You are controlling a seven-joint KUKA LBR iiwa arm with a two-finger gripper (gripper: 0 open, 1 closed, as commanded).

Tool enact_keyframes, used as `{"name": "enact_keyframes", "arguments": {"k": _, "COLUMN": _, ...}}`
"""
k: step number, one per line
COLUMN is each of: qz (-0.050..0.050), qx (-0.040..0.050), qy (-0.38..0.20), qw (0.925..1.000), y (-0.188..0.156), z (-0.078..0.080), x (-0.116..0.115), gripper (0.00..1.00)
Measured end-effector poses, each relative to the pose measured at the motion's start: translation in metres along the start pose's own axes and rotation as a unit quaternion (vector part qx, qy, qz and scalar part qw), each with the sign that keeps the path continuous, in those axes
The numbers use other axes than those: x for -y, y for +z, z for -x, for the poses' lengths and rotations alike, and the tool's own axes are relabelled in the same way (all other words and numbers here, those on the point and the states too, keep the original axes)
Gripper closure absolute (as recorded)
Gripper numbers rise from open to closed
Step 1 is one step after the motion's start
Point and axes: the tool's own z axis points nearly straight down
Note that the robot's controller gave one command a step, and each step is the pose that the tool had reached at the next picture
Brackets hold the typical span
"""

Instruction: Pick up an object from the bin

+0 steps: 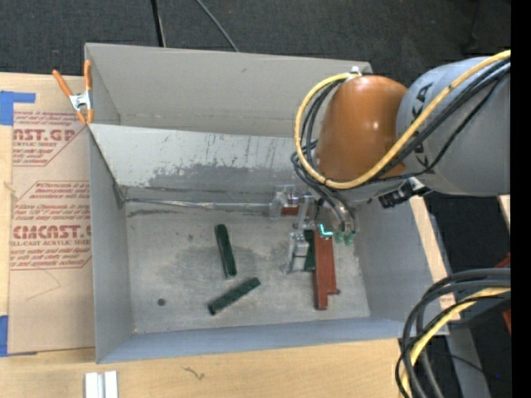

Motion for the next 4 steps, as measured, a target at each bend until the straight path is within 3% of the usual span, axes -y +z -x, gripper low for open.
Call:
{"name": "enact_keyframes", "arguments": {"k": 1, "qz": 0.0, "qx": 0.0016, "qy": -0.198, "qw": 0.9802, "y": 0.104, "z": -0.025, "x": -0.1, "gripper": 0.0}}
{"name": "enact_keyframes", "arguments": {"k": 2, "qz": -0.001, "qx": 0.0035, "qy": -0.358, "qw": 0.9339, "y": 0.073, "z": -0.042, "x": -0.094, "gripper": 0.0}}
{"name": "enact_keyframes", "arguments": {"k": 3, "qz": -0.001, "qx": 0.0023, "qy": -0.367, "qw": 0.9303, "y": 0.074, "z": -0.05, "x": -0.087, "gripper": 0.0}}
{"name": "enact_keyframes", "arguments": {"k": 4, "qz": -0.002, "qx": 0.0052, "qy": -0.503, "qw": 0.8644, "y": 0.103, "z": 0.034, "x": -0.095, "gripper": 0.0}}
